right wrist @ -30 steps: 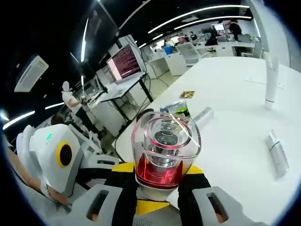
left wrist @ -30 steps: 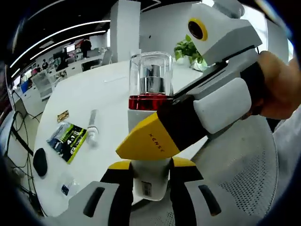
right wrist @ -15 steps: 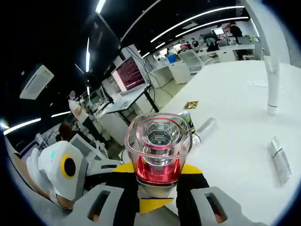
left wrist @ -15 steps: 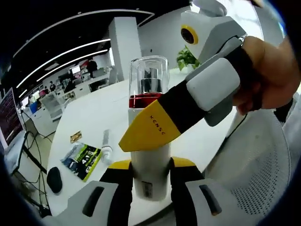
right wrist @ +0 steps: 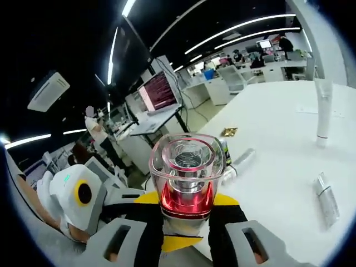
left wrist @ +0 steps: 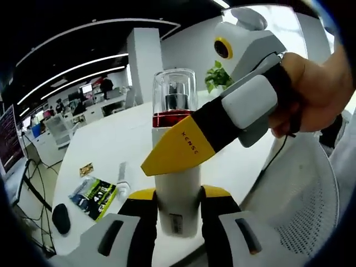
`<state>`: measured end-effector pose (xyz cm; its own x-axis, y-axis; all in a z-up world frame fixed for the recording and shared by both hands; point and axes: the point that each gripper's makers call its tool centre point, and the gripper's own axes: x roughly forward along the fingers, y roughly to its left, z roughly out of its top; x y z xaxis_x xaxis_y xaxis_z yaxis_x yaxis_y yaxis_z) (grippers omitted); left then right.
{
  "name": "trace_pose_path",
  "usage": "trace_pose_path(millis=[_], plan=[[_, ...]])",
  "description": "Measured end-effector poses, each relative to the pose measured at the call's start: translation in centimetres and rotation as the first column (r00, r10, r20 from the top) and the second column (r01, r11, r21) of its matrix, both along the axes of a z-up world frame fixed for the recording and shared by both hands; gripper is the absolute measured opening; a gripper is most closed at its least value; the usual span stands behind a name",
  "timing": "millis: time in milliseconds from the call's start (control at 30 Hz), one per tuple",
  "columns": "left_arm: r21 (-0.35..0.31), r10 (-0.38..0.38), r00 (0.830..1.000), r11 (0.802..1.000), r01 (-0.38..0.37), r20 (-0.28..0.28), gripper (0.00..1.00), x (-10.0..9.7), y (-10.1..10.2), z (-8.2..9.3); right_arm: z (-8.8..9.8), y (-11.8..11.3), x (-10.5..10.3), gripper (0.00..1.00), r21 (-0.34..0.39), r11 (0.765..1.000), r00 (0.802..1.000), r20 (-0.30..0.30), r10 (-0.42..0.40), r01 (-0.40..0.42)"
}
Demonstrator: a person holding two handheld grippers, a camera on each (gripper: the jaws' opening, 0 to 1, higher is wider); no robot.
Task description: Arrange the skincare products in the storage area until every visible bottle or jar stands upright without overlapping.
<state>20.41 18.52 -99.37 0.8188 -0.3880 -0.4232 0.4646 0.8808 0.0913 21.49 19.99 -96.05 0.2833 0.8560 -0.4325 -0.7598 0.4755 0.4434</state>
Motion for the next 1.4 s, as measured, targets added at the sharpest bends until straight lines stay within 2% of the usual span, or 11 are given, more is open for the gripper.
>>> trace_pose_path(millis=[233,467,667,800,1067,1167,1267,1400], plan=[[0.001,-0.003,1.0,1.0,0.003,0.003,0.31,0.0,0.0,0.0,0.0,-0.9,0.7,0.23,-0.004,1.0,1.0,0.009,-0.021,0.021],[0.033,-0.013,1.0,0.999,0.013,-0.013,0.29,-0.1,-0.2,-0.6,0.2,-2.8,2.7,0.23,-0.012,0.998,0.997,0.022,-0.067,0.068],[0.063,-0.022,0.999,0.998,0.023,-0.025,0.25,-0.2,-0.1,-1.0,0.7,-5.2,4.5,0.23,-0.021,0.993,0.992,0.049,-0.115,0.116],[0.059,-0.074,0.996,0.995,0.077,-0.054,0.27,-0.7,-1.1,-1.5,0.9,-7.4,5.9,0.23,-0.023,0.987,0.986,0.061,-0.157,0.158],[0.126,-0.093,0.992,0.987,0.103,-0.087,0.23,-1.0,-1.5,-2.5,0.7,-11.4,8.8,0.23,-0.049,0.971,0.97,0.083,-0.229,0.233],[0.14,-0.097,0.991,0.984,0.109,-0.092,0.22,-1.0,-1.6,-2.7,0.6,-12.3,9.7,0.23,-0.055,0.967,0.966,0.09,-0.243,0.248],[0.136,-0.091,0.986,0.985,0.11,-0.14,0.26,-1.0,-2.1,-3.4,0.7,-12.8,10.4,0.23,-0.069,0.963,0.962,0.103,-0.254,0.262],[0.157,-0.109,0.986,0.979,0.127,-0.123,0.24,-1.1,-2.4,-3.3,1.1,-13.7,11.4,0.23,-0.08,0.955,0.952,0.135,-0.274,0.286]])
